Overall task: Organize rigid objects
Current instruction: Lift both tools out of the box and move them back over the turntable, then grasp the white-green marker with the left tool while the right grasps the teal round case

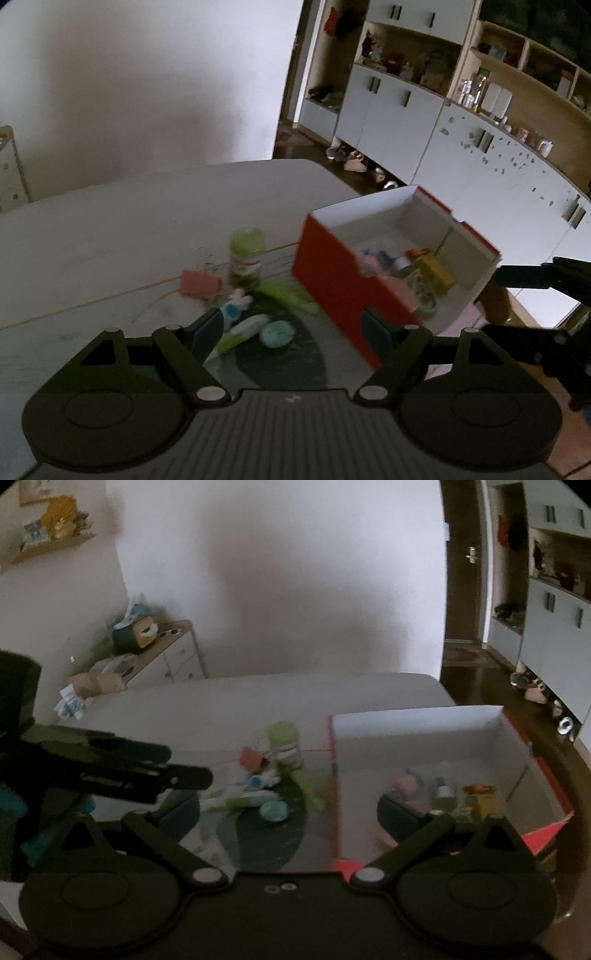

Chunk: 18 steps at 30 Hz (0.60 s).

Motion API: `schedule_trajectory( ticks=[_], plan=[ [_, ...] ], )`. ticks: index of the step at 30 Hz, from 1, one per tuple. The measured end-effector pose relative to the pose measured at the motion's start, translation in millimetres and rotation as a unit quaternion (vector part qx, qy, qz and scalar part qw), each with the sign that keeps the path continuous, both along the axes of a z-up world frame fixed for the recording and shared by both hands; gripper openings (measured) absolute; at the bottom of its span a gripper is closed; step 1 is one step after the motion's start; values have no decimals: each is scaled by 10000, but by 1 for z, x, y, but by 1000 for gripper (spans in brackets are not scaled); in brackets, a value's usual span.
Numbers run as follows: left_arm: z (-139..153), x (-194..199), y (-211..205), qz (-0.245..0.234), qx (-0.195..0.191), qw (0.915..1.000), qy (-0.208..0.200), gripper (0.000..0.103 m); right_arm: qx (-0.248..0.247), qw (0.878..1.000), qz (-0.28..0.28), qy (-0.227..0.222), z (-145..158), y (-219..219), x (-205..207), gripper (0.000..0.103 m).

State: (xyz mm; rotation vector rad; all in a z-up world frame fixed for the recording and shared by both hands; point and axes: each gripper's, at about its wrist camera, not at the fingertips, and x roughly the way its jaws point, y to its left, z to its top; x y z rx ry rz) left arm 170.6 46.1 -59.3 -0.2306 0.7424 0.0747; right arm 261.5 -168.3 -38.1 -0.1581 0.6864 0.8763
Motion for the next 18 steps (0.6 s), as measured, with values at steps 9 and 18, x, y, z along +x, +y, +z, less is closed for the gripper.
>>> schedule_trajectory(
  ticks=[9, 18],
  plan=[
    [-36, -6, 48, 21, -66, 9997, 253, 81, -289, 9993, 256, 8, -19, 44, -18, 102],
    [-71, 0, 73, -176, 93, 9993, 301, 81, -758, 9961, 440, -23, -49, 78, -17, 96]
  ],
)
